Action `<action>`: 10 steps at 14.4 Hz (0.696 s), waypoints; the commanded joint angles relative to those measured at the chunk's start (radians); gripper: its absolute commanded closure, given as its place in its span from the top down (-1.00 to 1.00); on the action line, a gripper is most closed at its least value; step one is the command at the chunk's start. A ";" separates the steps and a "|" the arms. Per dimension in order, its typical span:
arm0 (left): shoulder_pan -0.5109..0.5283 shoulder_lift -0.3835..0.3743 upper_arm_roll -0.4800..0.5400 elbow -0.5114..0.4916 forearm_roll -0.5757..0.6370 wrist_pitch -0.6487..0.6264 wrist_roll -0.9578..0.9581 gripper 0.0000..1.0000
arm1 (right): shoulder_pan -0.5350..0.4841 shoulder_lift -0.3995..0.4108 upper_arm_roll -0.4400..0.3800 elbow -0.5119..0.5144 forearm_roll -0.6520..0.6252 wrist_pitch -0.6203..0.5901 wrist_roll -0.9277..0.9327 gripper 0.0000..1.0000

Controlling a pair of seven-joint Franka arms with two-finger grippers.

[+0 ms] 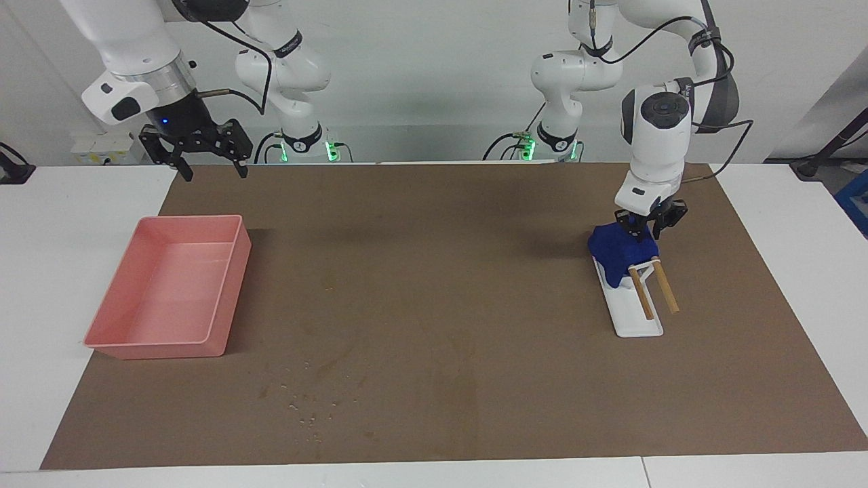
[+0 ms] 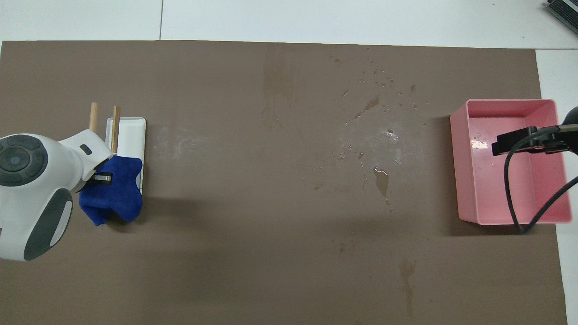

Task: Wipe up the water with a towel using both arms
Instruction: 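Grasp the blue towel with the left gripper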

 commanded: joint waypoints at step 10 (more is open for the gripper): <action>0.002 -0.013 0.003 -0.033 0.015 0.048 0.000 -1.00 | -0.006 -0.013 0.004 -0.012 0.015 -0.009 -0.011 1.00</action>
